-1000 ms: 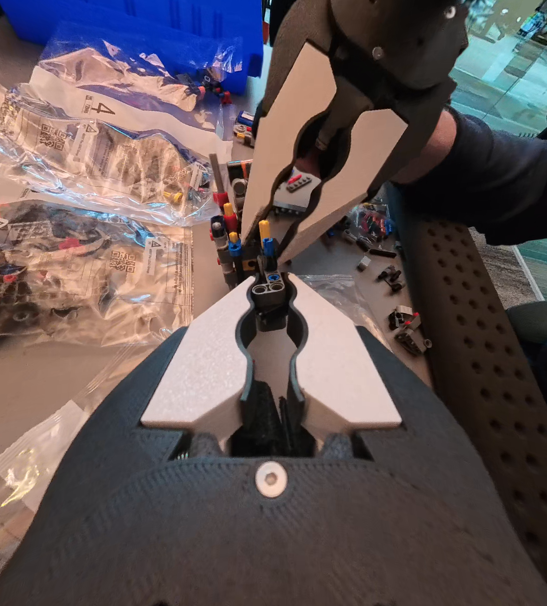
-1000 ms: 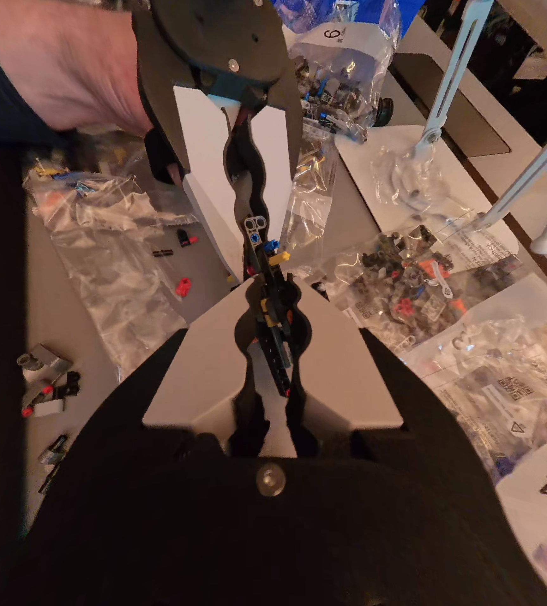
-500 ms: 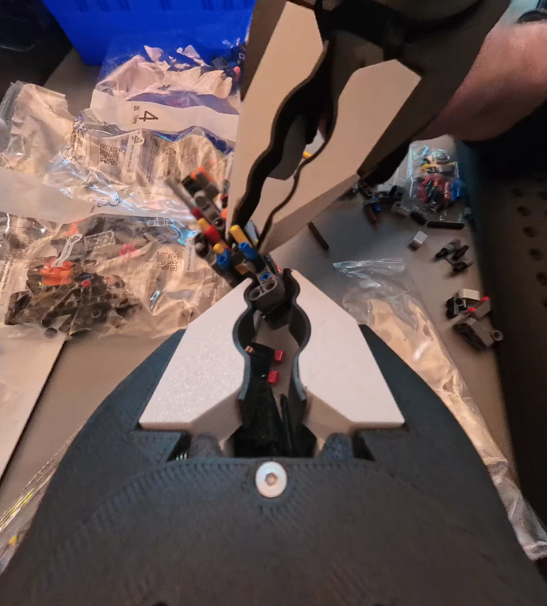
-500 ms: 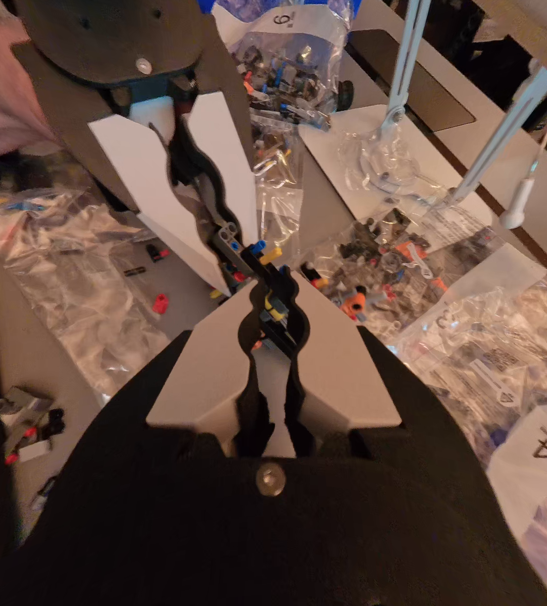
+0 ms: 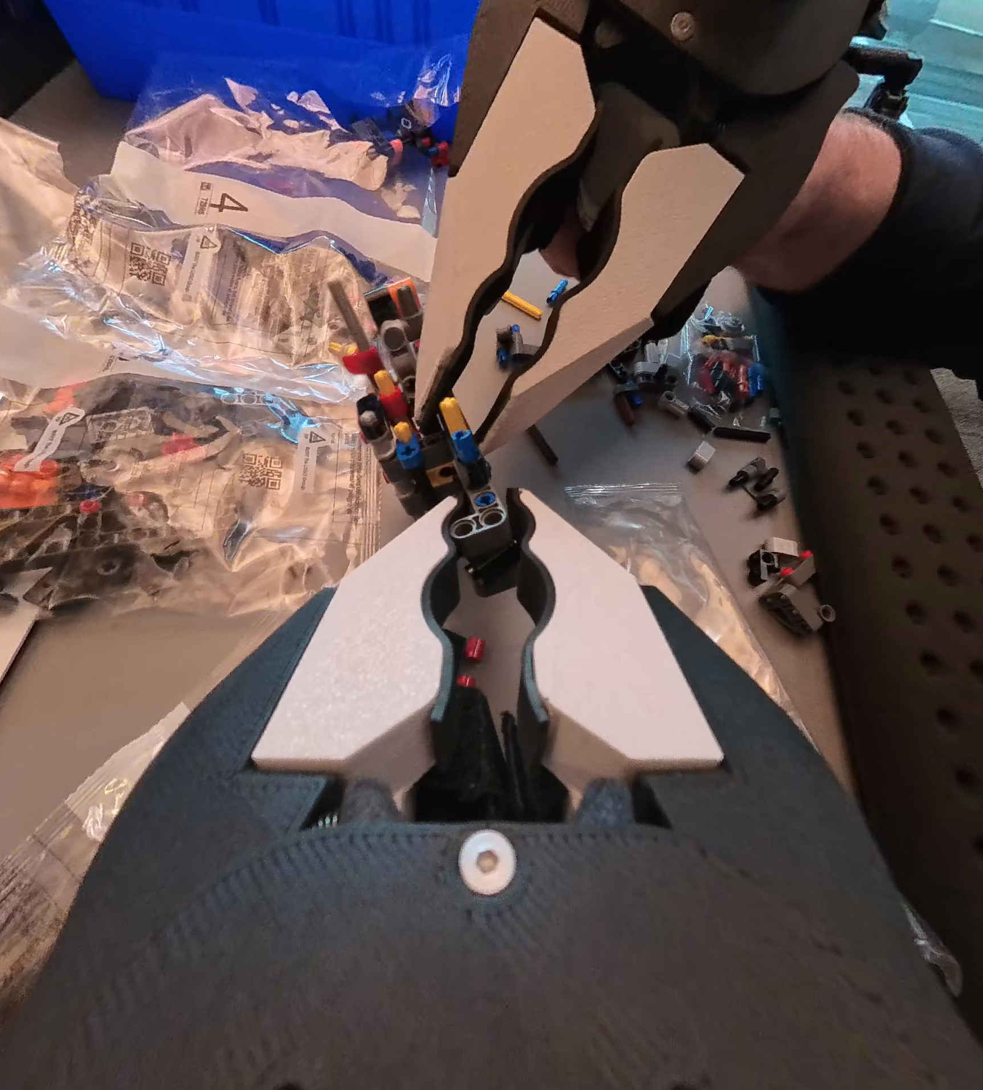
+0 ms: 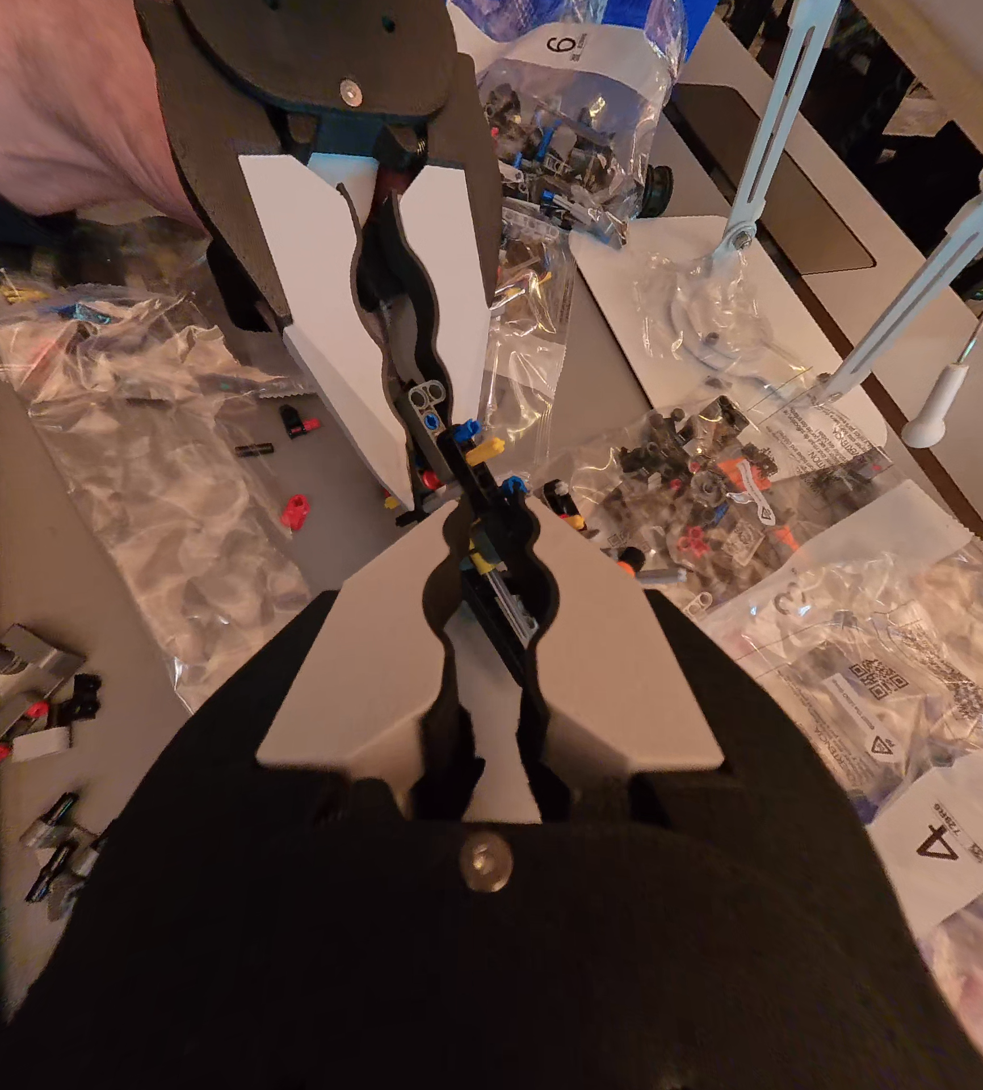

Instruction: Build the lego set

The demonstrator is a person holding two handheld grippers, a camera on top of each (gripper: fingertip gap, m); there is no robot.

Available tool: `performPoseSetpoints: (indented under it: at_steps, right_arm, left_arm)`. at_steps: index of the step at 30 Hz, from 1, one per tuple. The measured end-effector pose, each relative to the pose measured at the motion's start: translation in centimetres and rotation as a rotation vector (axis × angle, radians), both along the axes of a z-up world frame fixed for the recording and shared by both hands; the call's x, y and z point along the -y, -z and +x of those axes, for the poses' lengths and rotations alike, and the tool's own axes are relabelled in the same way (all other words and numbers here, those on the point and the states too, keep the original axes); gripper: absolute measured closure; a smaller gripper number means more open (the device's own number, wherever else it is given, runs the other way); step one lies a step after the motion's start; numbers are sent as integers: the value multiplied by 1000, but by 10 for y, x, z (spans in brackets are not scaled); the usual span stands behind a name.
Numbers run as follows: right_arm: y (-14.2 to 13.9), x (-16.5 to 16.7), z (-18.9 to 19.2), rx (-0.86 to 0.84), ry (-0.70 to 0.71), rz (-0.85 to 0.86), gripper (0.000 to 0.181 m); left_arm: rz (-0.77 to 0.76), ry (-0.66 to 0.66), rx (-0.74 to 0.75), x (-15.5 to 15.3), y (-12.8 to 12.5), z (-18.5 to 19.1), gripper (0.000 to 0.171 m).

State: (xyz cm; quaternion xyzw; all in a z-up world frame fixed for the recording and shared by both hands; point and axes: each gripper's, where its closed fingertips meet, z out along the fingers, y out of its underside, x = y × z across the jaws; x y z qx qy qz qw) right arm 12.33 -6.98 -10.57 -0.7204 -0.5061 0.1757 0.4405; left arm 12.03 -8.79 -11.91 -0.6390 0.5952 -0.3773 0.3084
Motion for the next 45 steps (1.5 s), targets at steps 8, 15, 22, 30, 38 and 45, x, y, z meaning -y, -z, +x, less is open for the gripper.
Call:
performPoseSetpoints:
  at_steps: [8,15,22,30,38,45]
  right_arm:
    - [3,4,0,54,-48,37,162]
    - [8,2,-3,125,-33,87,158]
    - [8,-4,-2,162,28,99,159]
    - [4,1,-1,76,-15,50,174]
    - [4,5,-1,65,-41,31,174]
    - [2,7,4,7,-41,-41,175]
  left_arm:
    - [-15,13,1,3,0,1,159]
    - [10,6,-8,1,1,0,159]
    - [50,-29,-20,-5,2,0,159]
    - [37,-28,-6,-8,-1,-4,160]
    - [35,-3,7,-4,-4,-4,159]
    - [40,5,0,-5,-3,-10,154]
